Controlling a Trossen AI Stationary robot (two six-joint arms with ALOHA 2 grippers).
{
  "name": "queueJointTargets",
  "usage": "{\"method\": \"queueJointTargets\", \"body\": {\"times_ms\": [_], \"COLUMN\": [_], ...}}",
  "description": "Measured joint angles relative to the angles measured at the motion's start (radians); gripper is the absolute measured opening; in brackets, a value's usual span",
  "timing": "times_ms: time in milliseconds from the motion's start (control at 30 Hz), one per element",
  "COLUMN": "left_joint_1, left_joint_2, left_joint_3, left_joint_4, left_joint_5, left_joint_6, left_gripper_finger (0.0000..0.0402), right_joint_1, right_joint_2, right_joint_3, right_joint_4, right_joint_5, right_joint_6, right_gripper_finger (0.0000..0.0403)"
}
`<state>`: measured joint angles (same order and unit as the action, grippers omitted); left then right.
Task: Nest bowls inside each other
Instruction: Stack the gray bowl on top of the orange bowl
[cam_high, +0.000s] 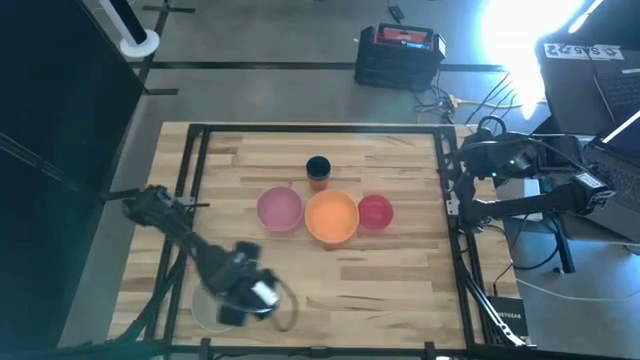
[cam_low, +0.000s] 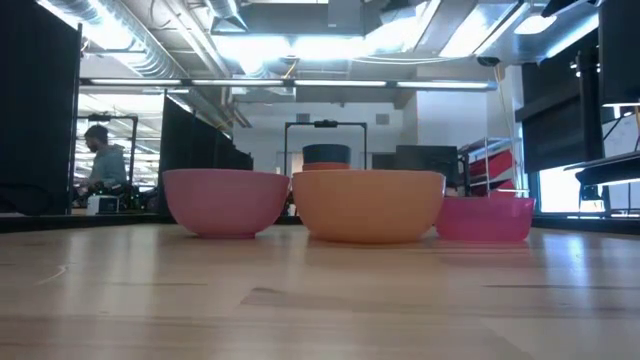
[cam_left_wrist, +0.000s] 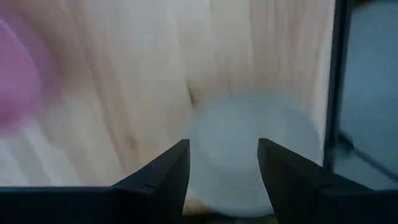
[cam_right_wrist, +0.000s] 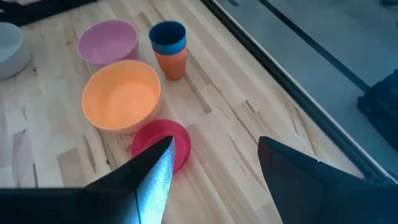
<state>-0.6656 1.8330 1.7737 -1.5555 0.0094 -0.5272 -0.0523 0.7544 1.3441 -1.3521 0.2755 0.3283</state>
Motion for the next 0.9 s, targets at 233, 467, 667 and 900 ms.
{"method": "queueJointTargets", "body": {"times_ms": [233, 467, 667, 900], "left_joint_1": [-0.014, 0.01, 0.029, 0.049], "left_joint_2": [-0.214, -0.266, -0.276, -0.298], "left_joint_3": [-0.404, -0.663, -0.706, -0.746], "left_joint_4": [0.186, 0.407, 0.432, 0.455], "left_joint_5": [0.035, 0.104, 0.103, 0.1], "left_joint_6": [-0.02, 0.017, 0.033, 0.036], "left_gripper_finger": [0.0172, 0.0171, 0.0171, 0.0171], "right_joint_1": [0.0, 0.0, 0.0, 0.0], "right_joint_2": [0.0, 0.001, 0.002, 0.006], "right_joint_3": [0.0, 0.0, -0.001, -0.001], "right_joint_4": [0.079, 0.094, 0.094, 0.095], "right_joint_5": [0.0, 0.0, 0.0, 0.0], "right_joint_6": [-0.021, 0.029, 0.062, 0.094], "right_gripper_finger": [0.0218, 0.0218, 0.0218, 0.0218]}}
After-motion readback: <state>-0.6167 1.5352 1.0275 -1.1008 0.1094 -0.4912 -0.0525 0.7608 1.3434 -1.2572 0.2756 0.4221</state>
